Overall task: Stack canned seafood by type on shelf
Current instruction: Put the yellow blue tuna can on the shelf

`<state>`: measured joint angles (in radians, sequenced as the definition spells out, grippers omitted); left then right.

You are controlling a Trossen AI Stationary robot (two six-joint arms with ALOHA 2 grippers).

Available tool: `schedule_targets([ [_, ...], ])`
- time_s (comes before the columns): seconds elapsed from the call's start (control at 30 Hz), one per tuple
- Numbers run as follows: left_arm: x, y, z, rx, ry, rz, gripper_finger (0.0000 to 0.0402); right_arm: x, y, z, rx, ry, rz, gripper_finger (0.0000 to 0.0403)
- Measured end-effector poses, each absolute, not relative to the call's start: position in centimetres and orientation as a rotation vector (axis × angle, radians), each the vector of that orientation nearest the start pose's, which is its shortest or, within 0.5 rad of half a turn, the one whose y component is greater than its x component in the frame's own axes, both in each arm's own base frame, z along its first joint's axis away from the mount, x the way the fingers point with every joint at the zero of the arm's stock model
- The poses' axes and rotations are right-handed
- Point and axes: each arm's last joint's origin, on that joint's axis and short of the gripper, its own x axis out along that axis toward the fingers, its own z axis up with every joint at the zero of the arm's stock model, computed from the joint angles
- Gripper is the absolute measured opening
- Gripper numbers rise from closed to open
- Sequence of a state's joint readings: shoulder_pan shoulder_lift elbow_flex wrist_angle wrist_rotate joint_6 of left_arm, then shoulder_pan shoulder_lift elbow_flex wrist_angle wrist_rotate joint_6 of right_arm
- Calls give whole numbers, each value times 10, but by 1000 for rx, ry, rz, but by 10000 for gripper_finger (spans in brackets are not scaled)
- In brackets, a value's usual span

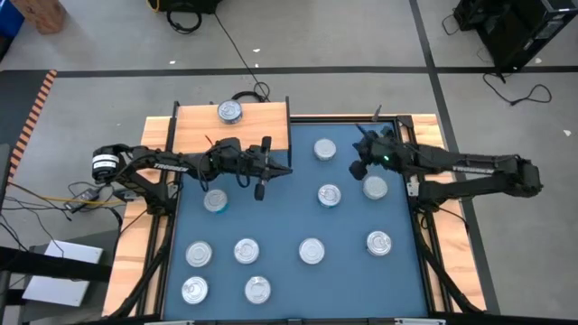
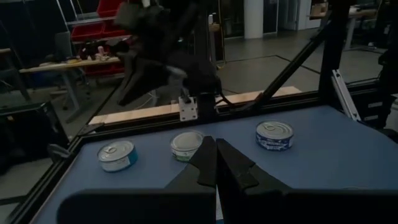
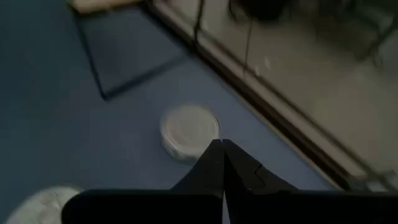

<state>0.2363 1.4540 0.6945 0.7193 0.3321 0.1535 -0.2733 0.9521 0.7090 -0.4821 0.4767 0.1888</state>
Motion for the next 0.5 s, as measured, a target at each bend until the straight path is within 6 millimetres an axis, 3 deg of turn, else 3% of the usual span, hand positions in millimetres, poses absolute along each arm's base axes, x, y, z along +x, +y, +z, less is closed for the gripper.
schedule_targets([
  [0.17, 297, 62, 237, 144, 27, -98, 0, 185, -88, 250, 167, 874, -858, 17],
  [0.5, 297, 62, 238, 168, 21, -97, 1, 184, -124, 210, 310, 1126, -1005, 78],
])
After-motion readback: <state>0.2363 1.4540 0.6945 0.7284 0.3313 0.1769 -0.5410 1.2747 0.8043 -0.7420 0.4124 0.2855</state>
